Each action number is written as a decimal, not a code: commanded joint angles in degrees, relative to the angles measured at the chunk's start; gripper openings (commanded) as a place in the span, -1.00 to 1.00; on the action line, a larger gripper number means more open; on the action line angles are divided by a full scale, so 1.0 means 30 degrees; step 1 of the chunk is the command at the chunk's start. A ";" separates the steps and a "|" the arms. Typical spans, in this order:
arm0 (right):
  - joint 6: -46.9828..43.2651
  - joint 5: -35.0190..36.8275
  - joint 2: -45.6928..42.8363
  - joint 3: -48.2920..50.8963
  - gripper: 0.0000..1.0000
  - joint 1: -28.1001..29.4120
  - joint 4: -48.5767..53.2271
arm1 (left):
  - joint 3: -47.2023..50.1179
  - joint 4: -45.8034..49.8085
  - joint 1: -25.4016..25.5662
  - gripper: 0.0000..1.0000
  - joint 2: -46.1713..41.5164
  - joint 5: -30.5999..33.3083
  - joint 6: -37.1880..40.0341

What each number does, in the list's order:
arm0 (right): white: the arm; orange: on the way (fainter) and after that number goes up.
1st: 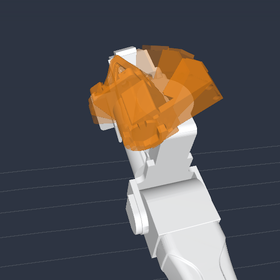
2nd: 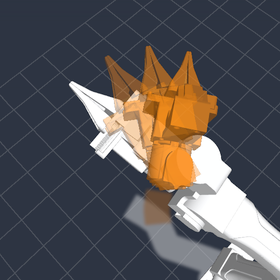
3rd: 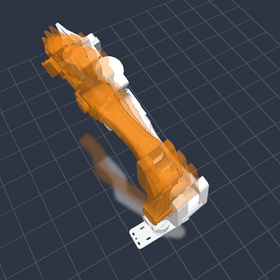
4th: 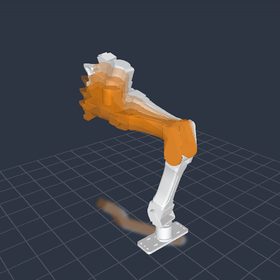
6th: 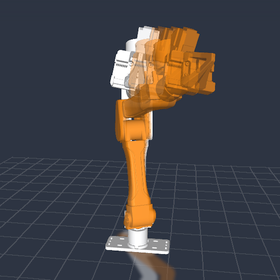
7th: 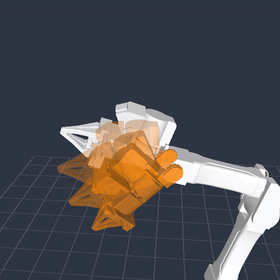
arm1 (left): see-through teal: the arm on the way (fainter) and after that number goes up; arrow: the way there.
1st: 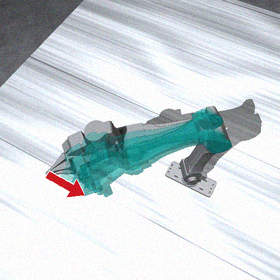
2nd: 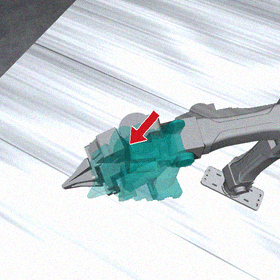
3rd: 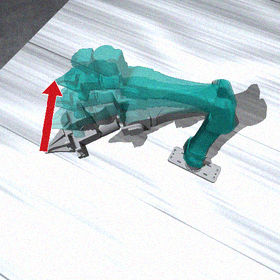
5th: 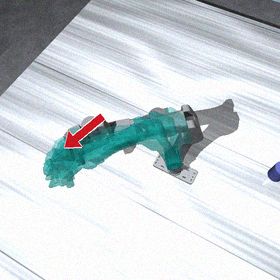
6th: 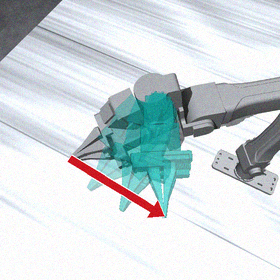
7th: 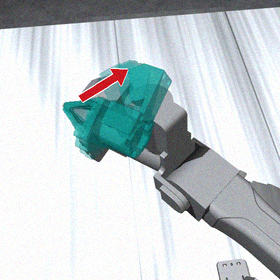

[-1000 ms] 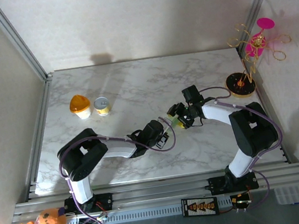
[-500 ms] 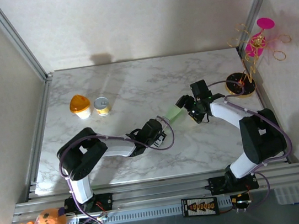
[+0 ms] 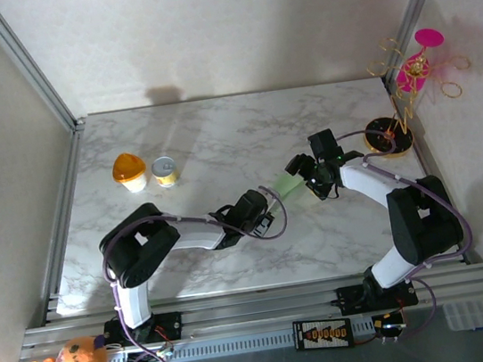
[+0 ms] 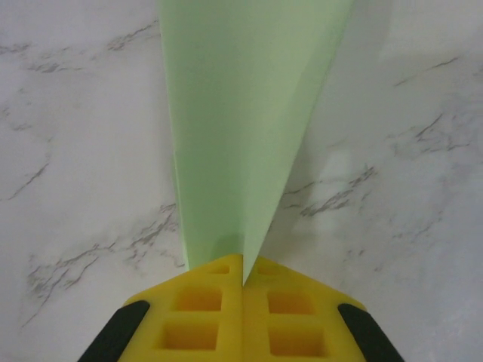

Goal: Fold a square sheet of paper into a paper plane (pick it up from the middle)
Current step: Fold the wing for the fifth time at the center of the table.

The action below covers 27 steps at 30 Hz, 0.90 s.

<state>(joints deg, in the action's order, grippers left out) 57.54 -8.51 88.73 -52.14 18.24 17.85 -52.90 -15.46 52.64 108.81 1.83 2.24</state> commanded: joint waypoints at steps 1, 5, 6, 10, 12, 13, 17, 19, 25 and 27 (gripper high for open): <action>-0.0342 0.0471 -0.0221 -0.0229 0.75 -0.0191 0.0511 | -0.0666 0.1991 -0.0255 -1.00 0.0430 -0.1633 -0.0420; -0.0368 0.0354 -0.0206 -0.0140 0.75 -0.0242 0.0411 | -0.1149 0.2833 -0.0496 -1.00 0.0798 -0.2319 -0.0542; -0.0393 0.0270 -0.0195 -0.0111 0.75 -0.0241 0.0381 | -0.1249 0.3001 -0.0551 -1.00 0.0882 -0.2562 -0.0545; -0.0618 0.0105 -0.0248 -0.0022 0.75 -0.0335 0.0374 | -0.1692 0.3714 -0.0898 -1.00 0.1130 -0.3654 -0.0600; -0.0689 0.0091 -0.0301 0.0105 0.74 -0.0394 0.0350 | -0.1838 0.3957 -0.1076 -1.00 0.1184 -0.4162 -0.0604; -0.0744 0.0090 -0.0336 0.0193 0.74 -0.0418 0.0325 | -0.1955 0.4117 -0.1166 -1.00 0.1227 -0.4450 -0.0600; -0.0829 0.0051 -0.0469 0.0444 0.74 -0.0541 0.0262 | -0.2333 0.4672 -0.1571 -1.00 0.1471 -0.5675 -0.0571; -0.0894 0.0005 -0.0542 0.0519 0.74 -0.0601 0.0262 | -0.2556 0.5009 -0.1824 -1.00 0.1654 -0.6344 -0.0630; -0.1623 -0.0278 -0.0841 0.0952 0.73 -0.0746 -0.0261 | -0.2990 0.5455 -0.2441 -1.00 0.2049 -0.7721 -0.1304; -0.2241 -0.0658 -0.1184 0.1423 0.70 -0.0777 -0.1041 | -0.3062 0.5535 -0.2669 -1.00 0.2179 -0.8108 -0.1738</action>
<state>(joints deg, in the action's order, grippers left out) 53.98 -9.19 87.59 -49.56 16.36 16.82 -62.04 -4.62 45.56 112.55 -19.27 -0.58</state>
